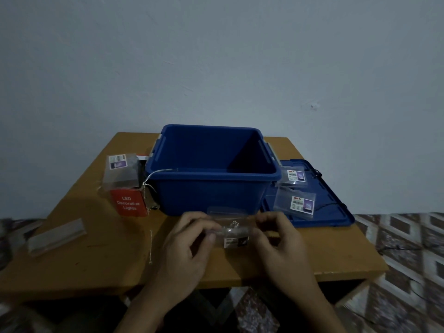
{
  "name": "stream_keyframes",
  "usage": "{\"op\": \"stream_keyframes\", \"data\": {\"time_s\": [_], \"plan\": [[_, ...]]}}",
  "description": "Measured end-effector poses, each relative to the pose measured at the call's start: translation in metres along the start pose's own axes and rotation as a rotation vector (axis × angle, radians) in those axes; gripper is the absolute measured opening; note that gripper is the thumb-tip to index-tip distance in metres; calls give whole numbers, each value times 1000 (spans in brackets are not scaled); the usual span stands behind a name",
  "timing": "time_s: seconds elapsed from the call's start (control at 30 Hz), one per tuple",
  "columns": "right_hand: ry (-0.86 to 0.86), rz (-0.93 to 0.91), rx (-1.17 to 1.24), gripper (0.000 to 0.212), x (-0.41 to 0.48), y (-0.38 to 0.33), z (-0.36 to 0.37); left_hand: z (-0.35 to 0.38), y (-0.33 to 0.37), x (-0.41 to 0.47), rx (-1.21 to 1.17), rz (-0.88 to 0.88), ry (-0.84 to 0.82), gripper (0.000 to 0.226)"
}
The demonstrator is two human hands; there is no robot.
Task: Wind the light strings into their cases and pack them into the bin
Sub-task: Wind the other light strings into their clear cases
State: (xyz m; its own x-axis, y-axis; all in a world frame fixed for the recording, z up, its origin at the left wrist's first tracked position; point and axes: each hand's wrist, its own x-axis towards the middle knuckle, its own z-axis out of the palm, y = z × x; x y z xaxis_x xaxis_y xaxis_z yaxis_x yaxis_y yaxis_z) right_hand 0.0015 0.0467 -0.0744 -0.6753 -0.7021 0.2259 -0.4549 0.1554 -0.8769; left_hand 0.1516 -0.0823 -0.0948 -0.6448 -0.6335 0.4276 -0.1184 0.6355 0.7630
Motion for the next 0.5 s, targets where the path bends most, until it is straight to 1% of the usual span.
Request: {"op": "stream_keyframes", "data": {"time_s": [0.03, 0.07, 0.13, 0.2, 0.23, 0.33, 0.4, 0.5], "plan": [[-41, 102, 95, 5, 0, 0, -1, 0, 1, 0, -20, -7, 3, 13], [-77, 174, 176, 9, 0, 0, -2, 0, 2, 1, -46, -17, 5, 15], [-99, 247, 271, 15, 2, -1, -5, -1, 3, 1, -114, -40, 14, 18], [-118, 254, 288, 15, 4, -5, -6, -1, 4, 2, -189, -94, 14, 15], [-131, 250, 280, 14, 6, -7, -6, -1, 4, 1, -229, -134, 17, 19], [-138, 256, 263, 11, 12, -9, -5, -2, 0, 3, -309, -231, 27, 42], [-141, 280, 284, 10, 15, -10, -3, -3, -2, 5, -366, -281, 25, 50], [-173, 312, 310, 7, 19, -9, -3, -2, -3, 8, -441, -343, 21, 40]]}}
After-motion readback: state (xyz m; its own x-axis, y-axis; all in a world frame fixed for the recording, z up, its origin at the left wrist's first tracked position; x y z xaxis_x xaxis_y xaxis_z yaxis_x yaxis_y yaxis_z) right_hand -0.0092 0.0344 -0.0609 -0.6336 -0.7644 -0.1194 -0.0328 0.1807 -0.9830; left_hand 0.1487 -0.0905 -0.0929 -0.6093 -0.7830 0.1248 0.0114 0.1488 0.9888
